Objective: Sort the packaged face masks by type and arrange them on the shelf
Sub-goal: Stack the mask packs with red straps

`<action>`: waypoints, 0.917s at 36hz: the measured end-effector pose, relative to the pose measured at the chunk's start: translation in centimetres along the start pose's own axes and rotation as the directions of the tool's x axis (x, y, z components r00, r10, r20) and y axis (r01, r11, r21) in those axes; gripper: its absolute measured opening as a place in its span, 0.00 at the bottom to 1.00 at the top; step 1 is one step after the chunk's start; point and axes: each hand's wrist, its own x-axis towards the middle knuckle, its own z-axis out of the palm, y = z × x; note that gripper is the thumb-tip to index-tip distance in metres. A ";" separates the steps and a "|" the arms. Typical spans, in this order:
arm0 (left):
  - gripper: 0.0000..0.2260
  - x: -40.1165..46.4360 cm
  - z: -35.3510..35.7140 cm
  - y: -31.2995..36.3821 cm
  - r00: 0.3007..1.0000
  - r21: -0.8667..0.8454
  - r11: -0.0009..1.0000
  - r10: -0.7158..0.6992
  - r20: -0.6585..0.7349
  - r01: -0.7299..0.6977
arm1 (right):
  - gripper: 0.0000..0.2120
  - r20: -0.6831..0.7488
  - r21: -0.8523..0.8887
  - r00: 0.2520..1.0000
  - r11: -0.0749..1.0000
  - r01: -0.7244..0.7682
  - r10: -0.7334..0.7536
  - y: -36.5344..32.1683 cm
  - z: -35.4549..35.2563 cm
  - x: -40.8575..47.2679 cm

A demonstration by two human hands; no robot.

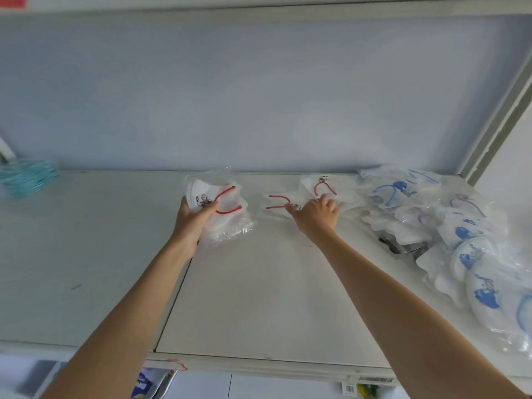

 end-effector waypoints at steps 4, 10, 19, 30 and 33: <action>0.18 -0.3 0.6 -0.2 0.999 0.025 0.999 0.024 0.024 -0.025 | 0.35 -0.036 -0.043 0.999 0.999 0.009 -0.011 -1.1 0.2 0.0; 0.17 0.2 0.6 -0.8 0.999 0.054 0.998 0.030 0.024 -0.031 | 0.29 -0.042 0.115 0.999 0.993 -0.019 0.024 -0.8 0.8 0.2; 0.19 0.7 0.8 -1.0 0.999 0.039 0.998 0.041 0.007 -0.041 | 0.23 0.052 0.717 0.999 0.696 -0.031 -0.009 0.3 0.1 -0.5; 0.26 0.2 1.0 -1.2 0.996 0.018 0.997 0.070 0.057 -0.071 | 0.16 0.036 0.931 0.995 0.366 0.003 -0.098 2.7 -4.2 -2.0; 0.24 -0.2 1.4 -1.2 0.993 0.020 0.996 0.085 0.077 -0.087 | 0.13 0.030 0.951 0.997 0.308 -0.005 -0.078 3.7 -5.5 -2.2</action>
